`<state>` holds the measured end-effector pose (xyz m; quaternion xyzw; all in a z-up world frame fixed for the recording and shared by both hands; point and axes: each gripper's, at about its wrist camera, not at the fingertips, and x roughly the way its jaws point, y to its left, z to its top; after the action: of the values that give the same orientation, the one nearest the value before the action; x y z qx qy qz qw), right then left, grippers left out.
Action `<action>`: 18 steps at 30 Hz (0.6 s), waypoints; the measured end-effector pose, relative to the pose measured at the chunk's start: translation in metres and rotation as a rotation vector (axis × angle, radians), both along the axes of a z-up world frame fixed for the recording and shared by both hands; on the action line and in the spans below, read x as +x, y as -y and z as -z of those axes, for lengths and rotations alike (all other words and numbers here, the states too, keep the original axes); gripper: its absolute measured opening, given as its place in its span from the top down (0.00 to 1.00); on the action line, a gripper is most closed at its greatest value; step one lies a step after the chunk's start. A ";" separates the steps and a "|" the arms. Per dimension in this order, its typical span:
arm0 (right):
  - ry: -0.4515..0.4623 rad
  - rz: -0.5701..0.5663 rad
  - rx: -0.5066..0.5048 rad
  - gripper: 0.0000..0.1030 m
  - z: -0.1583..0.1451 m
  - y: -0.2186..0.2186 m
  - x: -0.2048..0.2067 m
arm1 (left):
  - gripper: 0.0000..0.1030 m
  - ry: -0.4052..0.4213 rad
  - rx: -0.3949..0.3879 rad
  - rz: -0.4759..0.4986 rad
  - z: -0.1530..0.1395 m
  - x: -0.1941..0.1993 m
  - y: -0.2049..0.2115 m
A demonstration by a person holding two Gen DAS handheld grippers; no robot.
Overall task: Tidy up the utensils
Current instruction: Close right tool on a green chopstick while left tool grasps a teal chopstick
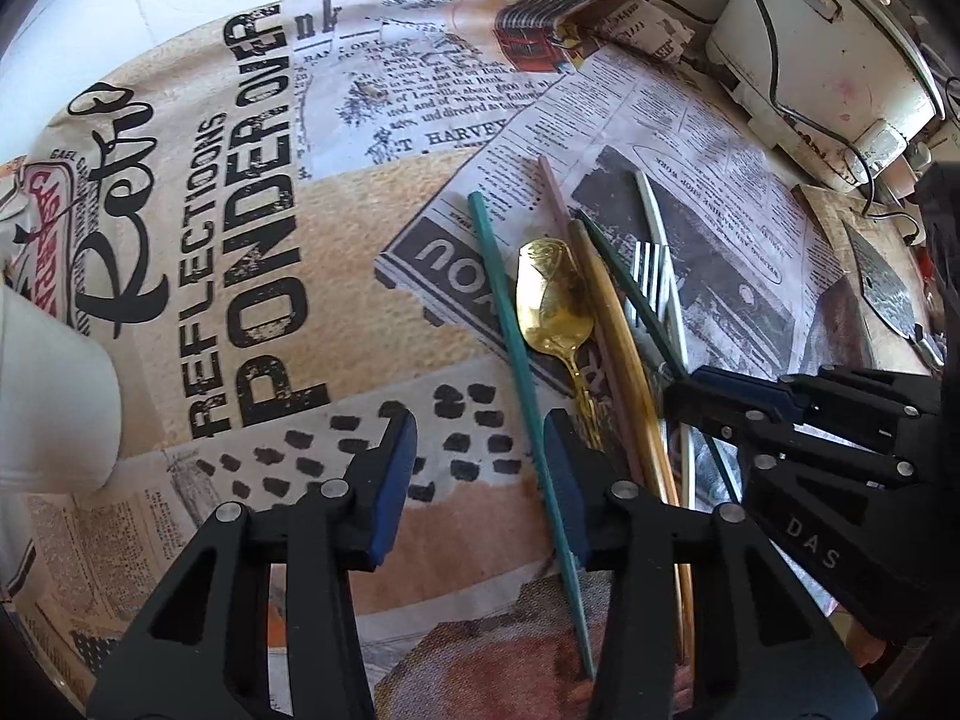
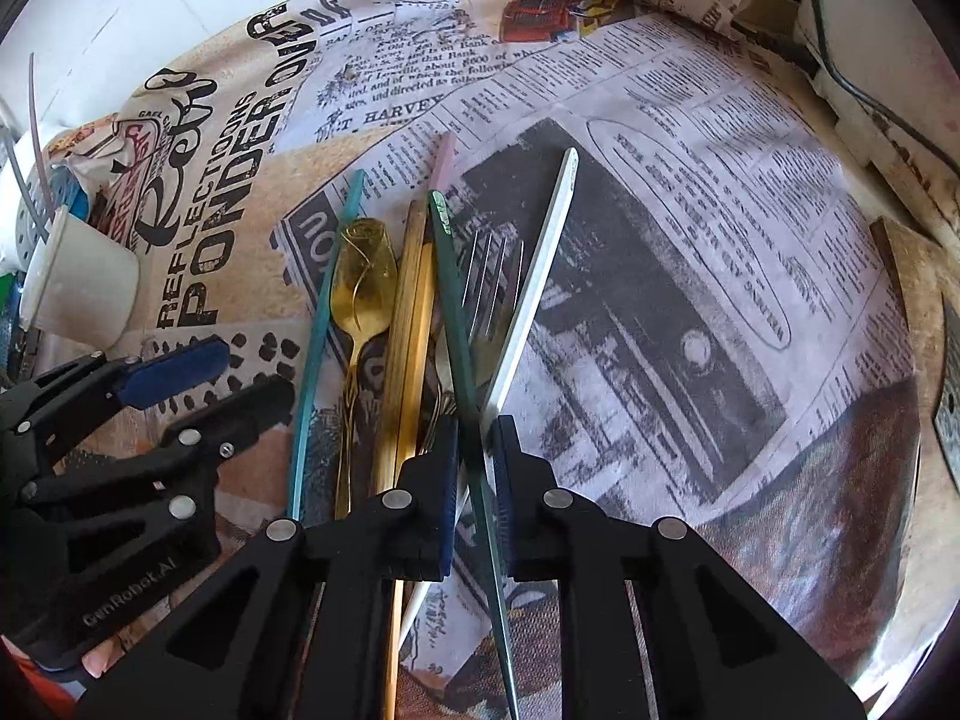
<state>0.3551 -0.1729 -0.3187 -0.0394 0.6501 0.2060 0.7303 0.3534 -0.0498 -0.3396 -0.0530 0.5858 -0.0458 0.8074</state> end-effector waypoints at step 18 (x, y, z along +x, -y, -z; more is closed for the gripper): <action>0.029 0.096 0.087 0.94 -0.014 0.021 0.011 | 0.69 -0.022 0.128 0.151 0.010 0.050 0.033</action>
<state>0.3661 -0.1941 -0.3048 0.0206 0.6308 0.1984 0.7498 0.4032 -0.0832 -0.3498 0.0424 0.5989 -0.0683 0.7968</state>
